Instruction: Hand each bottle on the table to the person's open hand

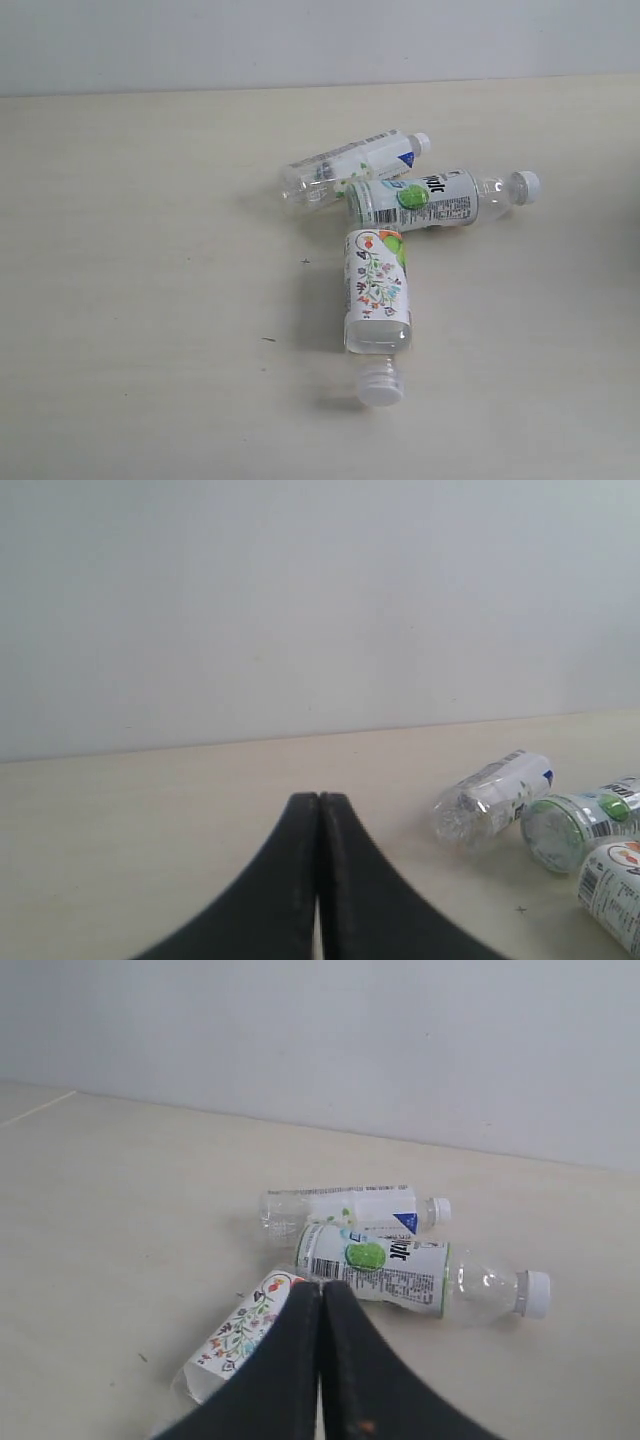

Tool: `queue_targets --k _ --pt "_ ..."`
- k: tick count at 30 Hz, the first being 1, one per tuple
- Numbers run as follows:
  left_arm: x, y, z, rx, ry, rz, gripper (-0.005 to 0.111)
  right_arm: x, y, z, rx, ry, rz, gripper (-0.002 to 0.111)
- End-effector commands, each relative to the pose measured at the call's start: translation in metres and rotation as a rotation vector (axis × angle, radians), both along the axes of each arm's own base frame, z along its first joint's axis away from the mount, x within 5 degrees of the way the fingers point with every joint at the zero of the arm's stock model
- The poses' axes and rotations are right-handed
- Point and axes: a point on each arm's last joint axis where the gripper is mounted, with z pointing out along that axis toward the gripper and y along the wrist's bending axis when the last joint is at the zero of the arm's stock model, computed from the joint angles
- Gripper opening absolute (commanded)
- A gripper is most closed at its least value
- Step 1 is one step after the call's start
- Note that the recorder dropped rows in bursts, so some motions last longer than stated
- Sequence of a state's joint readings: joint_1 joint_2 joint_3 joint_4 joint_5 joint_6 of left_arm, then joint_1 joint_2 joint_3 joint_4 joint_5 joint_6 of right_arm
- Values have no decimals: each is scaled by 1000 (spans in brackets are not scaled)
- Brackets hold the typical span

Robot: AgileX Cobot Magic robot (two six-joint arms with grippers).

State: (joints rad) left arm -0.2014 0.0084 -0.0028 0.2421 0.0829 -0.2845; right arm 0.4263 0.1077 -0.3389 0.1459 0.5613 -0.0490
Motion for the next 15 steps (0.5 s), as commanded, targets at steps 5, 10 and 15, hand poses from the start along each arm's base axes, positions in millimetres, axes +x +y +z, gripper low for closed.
queue_targets --k 5,10,15 --pt "0 0 -1 -6 4 4 0 -7 -7 4 -34 -125 3 0" --pt "0 0 -1 -6 4 4 0 -12 -9 5 -19 -156 1 0" --pt "0 0 -1 -6 4 4 0 -12 -9 5 -12 -156 1 0"
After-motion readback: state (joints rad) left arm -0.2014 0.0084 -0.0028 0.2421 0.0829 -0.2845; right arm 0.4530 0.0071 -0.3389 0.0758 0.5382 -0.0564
